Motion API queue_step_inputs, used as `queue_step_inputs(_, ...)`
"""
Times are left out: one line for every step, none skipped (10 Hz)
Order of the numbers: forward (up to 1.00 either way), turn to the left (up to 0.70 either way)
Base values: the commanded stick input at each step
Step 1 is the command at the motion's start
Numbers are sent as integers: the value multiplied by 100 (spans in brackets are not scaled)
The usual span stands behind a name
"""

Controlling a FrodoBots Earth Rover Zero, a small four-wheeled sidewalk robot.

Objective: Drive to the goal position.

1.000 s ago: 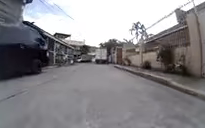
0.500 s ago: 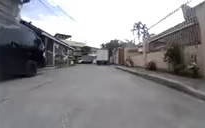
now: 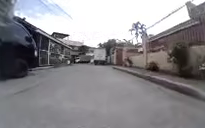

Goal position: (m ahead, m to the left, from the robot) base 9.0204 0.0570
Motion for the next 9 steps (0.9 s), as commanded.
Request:
queue_step_inputs(100, 0)
queue_step_inputs(100, 0)
queue_step_inputs(100, 0)
queue_step_inputs(100, 0)
queue_step_inputs(100, 0)
queue_step_inputs(100, 0)
queue_step_inputs(100, 0)
queue_step_inputs(100, 0)
queue_step_inputs(100, 0)
